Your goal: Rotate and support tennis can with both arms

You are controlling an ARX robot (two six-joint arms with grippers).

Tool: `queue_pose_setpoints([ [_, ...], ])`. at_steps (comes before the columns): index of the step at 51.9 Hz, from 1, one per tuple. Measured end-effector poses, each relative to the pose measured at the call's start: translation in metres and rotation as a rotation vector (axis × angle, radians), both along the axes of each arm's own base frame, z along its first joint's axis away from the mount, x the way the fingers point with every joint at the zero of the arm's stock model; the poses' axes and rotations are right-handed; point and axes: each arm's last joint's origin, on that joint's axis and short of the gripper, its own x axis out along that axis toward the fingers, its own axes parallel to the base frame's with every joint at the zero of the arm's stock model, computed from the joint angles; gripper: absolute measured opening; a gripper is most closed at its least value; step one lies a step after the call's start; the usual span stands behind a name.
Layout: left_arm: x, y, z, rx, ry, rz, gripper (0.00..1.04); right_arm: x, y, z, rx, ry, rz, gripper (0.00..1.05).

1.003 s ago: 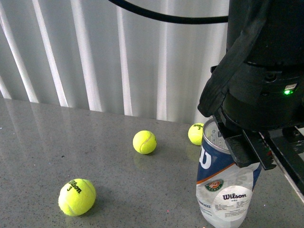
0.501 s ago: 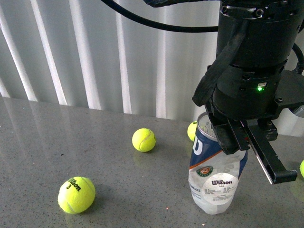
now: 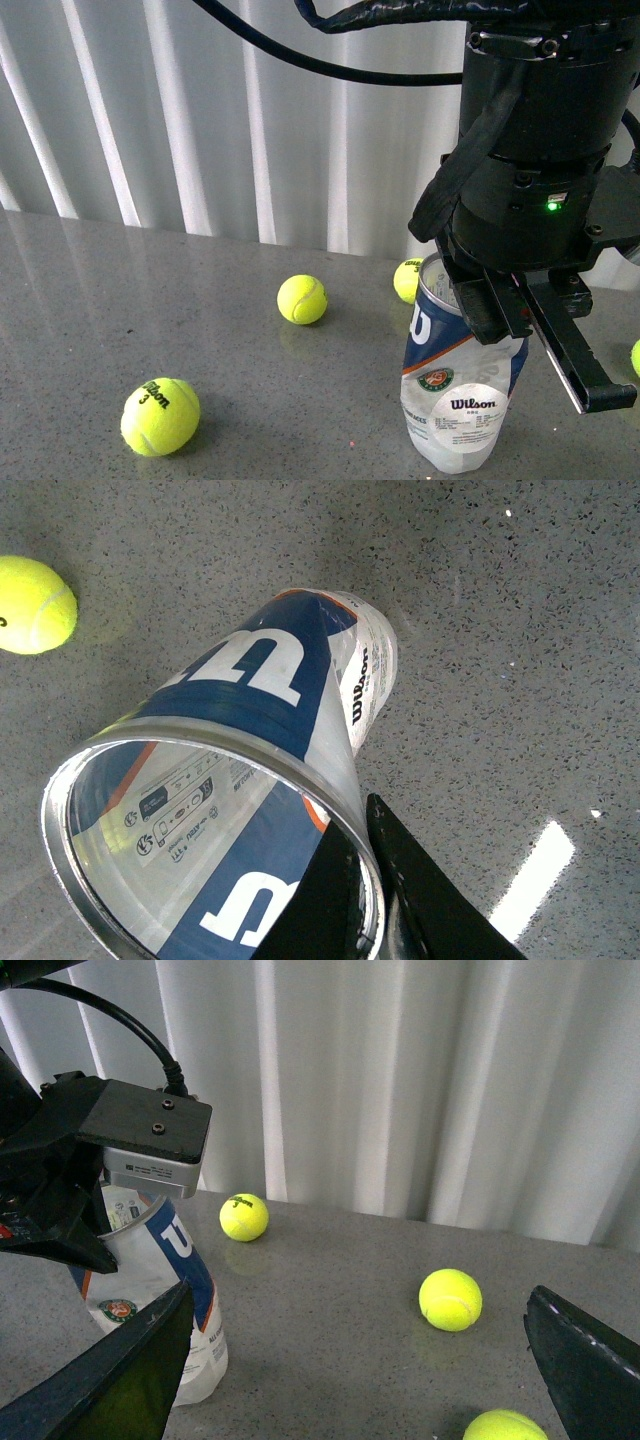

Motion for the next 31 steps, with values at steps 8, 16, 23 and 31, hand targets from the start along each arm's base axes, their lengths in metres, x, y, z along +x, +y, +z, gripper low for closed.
queue_pose_setpoints([
  [8,-0.0028,-0.0028,0.0000,-0.006,0.007,-0.007,0.04,0.0000,0.0000,0.0000,0.000,0.000,0.000,0.98],
  [16,-0.0064,-0.0060,-0.0008,-0.019,0.022,-0.006,0.04,0.0000,0.0000,0.0000,0.000,0.000,0.000,0.98],
  [23,-0.0071,-0.0079,-0.0002,-0.028,0.023,0.003,0.15,0.0000,0.0000,0.0000,0.000,0.000,0.000,0.98],
  [31,-0.0066,-0.0089,0.0025,-0.036,0.017,0.006,0.36,0.0000,0.0000,0.0000,0.000,0.000,0.000,0.98],
])
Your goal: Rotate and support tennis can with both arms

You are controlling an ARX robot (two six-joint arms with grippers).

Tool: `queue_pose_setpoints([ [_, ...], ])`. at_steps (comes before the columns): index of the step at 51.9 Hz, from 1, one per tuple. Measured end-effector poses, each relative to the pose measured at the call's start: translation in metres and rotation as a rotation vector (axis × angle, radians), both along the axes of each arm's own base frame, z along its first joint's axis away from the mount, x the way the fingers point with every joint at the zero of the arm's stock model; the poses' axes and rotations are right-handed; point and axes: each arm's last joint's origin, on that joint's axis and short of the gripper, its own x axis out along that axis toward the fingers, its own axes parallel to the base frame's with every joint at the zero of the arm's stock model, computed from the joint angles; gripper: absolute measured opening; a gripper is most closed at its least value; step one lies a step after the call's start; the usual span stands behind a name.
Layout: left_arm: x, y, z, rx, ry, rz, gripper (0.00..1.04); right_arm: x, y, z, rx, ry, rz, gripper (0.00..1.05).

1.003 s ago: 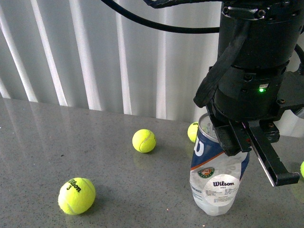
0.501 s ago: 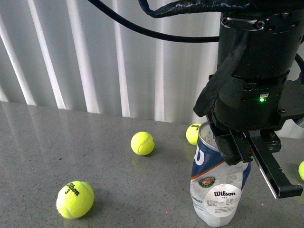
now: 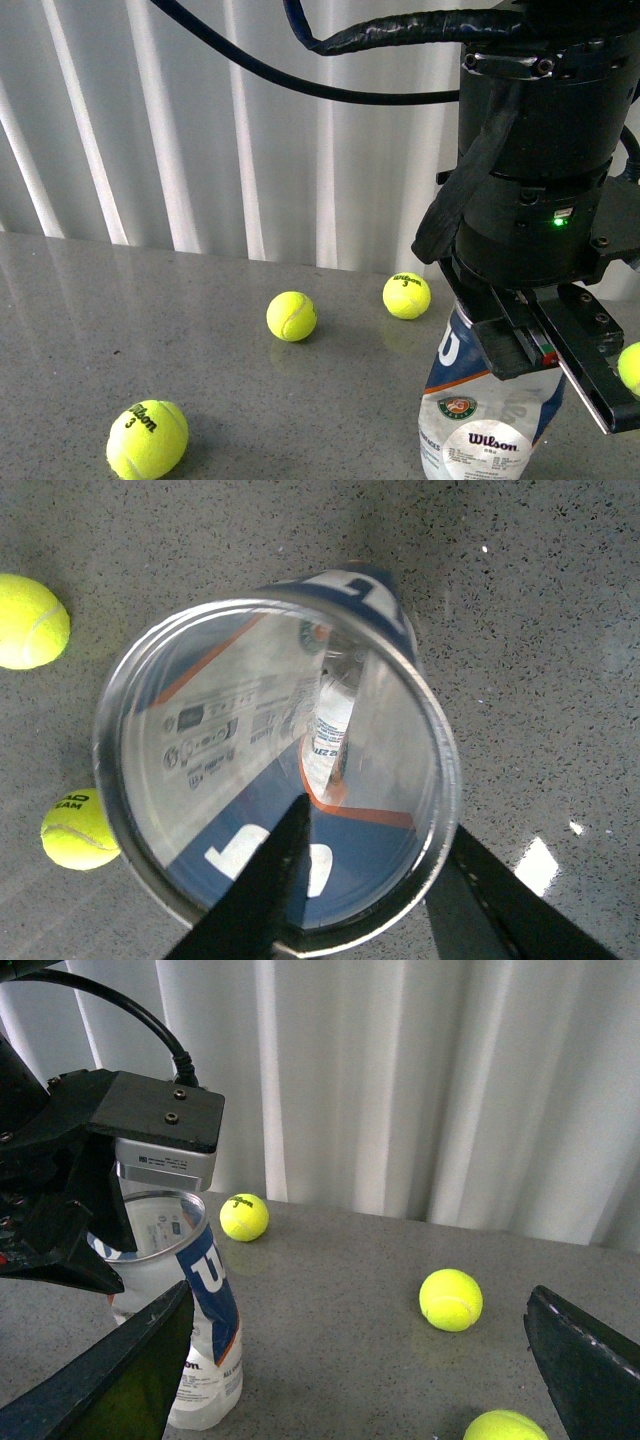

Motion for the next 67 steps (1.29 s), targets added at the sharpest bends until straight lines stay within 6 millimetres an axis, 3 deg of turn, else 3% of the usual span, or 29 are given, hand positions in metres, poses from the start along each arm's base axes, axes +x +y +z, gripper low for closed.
queue_pose_setpoints([
  [19,0.001,-0.001,0.010,-0.022,-0.010,0.019,0.99,0.000,0.000,0.000,0.000,0.000,0.000,0.98],
  [52,-0.002,-0.006,0.046,-0.134,-0.019,0.057,0.98,0.000,0.000,0.000,0.000,0.000,0.000,0.98],
  [61,-0.011,-0.006,0.070,-0.267,-0.019,0.059,0.98,0.000,0.000,0.000,0.000,0.000,0.000,0.98],
  [67,-0.024,0.014,0.102,-0.415,-0.074,0.088,0.98,0.000,0.000,0.000,0.000,0.000,0.000,0.98],
])
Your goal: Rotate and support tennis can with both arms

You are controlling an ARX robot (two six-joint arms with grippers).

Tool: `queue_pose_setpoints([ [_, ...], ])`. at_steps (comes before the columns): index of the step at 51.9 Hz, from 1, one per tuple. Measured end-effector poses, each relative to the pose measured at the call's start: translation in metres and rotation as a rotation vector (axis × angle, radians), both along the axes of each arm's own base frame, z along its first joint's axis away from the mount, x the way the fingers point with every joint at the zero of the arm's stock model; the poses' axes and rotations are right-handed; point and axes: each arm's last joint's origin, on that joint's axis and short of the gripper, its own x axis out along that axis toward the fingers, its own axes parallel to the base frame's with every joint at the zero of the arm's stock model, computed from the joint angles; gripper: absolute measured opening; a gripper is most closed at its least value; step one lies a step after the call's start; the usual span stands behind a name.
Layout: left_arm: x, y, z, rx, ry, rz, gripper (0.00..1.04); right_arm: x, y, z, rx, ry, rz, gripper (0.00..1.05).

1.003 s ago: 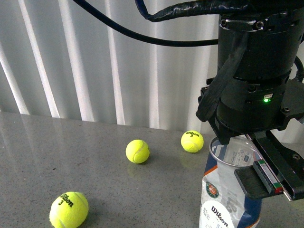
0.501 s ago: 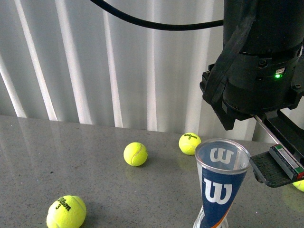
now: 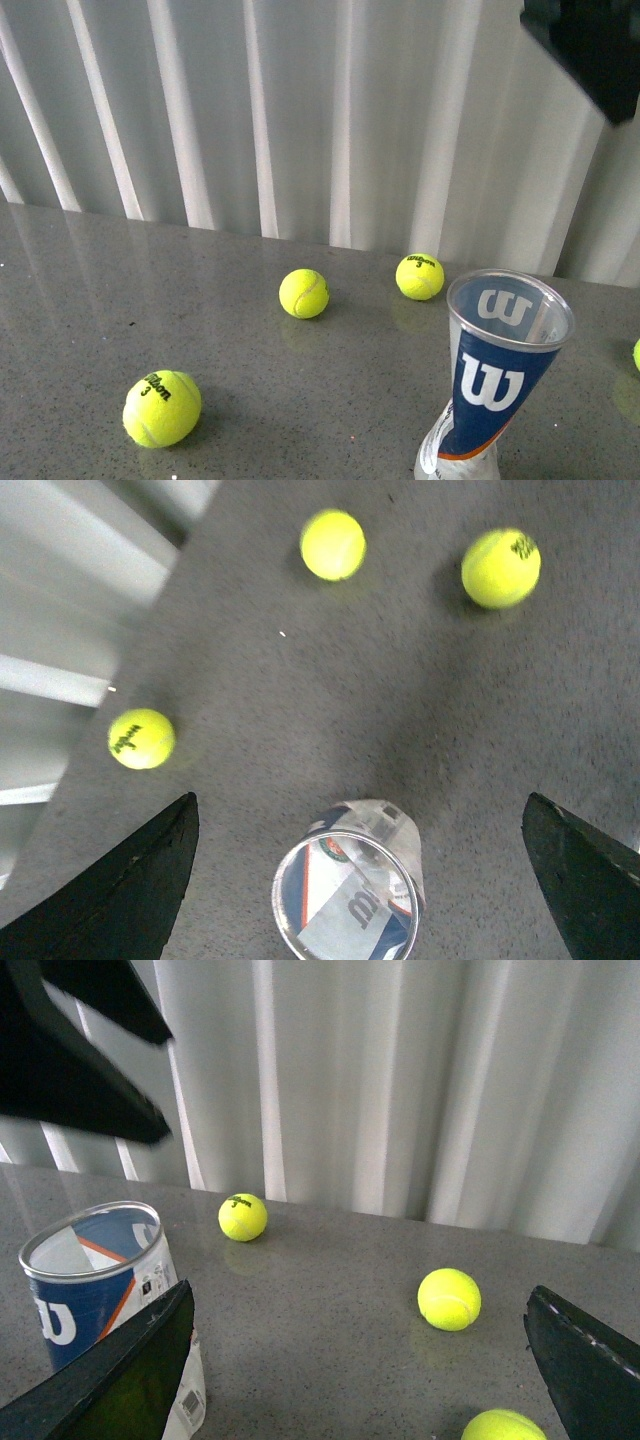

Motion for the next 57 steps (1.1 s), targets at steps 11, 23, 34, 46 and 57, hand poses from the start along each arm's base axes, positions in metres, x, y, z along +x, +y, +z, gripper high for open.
queue_pose_setpoints([
  [11,-0.010,0.125,0.049,-0.292,-0.147,0.309,0.98,0.000,0.000,0.000,0.000,0.000,0.000,0.98],
  [23,-0.027,0.260,0.021,-0.441,-0.160,0.709,0.98,0.000,0.000,0.000,0.000,0.000,0.000,0.98],
  [34,-0.070,0.351,-0.002,-0.621,-0.289,1.008,0.93,0.000,0.000,0.000,0.000,0.000,0.000,0.98],
  [46,-0.112,0.352,-0.069,-0.771,-0.539,1.023,0.46,0.000,0.000,0.000,0.000,0.000,0.002,0.98],
  [57,-0.130,0.341,-0.108,-0.768,-0.516,1.030,0.10,0.000,0.000,0.000,0.000,0.000,0.000,0.98],
])
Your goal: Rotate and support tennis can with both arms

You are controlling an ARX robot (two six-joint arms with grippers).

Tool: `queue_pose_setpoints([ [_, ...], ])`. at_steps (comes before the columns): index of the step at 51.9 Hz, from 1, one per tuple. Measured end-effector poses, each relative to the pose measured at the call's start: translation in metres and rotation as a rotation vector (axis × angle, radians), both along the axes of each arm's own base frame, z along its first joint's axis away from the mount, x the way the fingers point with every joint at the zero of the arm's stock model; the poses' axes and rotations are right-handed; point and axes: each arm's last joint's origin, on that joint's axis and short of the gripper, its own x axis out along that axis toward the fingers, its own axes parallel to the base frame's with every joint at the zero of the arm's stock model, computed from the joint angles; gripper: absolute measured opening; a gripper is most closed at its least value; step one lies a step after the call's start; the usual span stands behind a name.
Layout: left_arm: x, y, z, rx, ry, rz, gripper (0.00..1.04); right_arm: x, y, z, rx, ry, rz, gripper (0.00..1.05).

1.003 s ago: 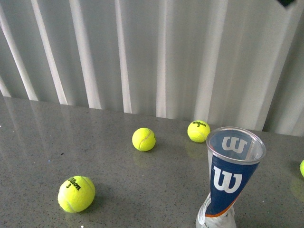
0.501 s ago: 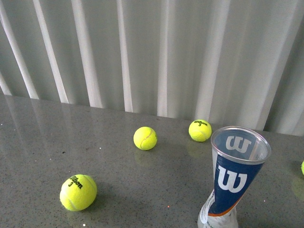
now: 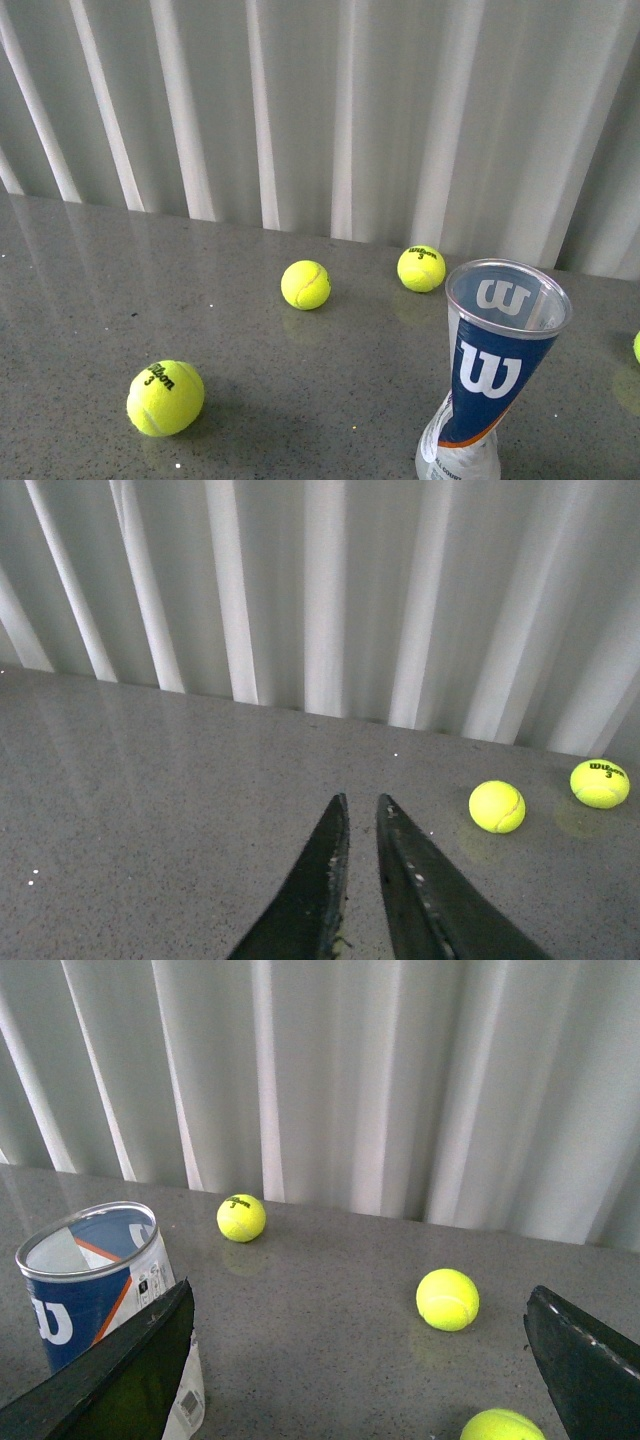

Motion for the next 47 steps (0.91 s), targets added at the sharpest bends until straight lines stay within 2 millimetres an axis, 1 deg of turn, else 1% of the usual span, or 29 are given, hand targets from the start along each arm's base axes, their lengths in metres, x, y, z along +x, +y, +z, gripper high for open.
queue_pose_setpoints([
  [3,-0.004,-0.002,-0.006,-0.008,-0.002,0.004,0.04,0.000,0.000,0.000,0.000,0.000,0.001,0.98],
  [10,-0.013,-0.005,-0.021,-0.009,0.002,0.006,0.04,0.000,0.000,0.000,0.000,0.000,0.000,0.98],
  [15,-0.021,-0.016,-0.031,-0.009,-0.002,0.006,0.04,0.000,0.000,0.000,0.000,0.000,0.000,0.98],
  [21,-0.028,-0.018,-0.041,-0.009,-0.005,-0.006,0.04,0.000,0.000,0.000,0.000,0.000,0.001,0.98],
  [32,-0.038,-0.018,-0.052,-0.009,-0.005,-0.003,0.04,0.000,0.000,0.000,0.000,0.000,0.000,0.98],
  [47,-0.048,-0.018,-0.063,-0.009,-0.006,-0.003,0.04,0.000,0.000,0.000,0.000,0.000,0.000,0.98],
])
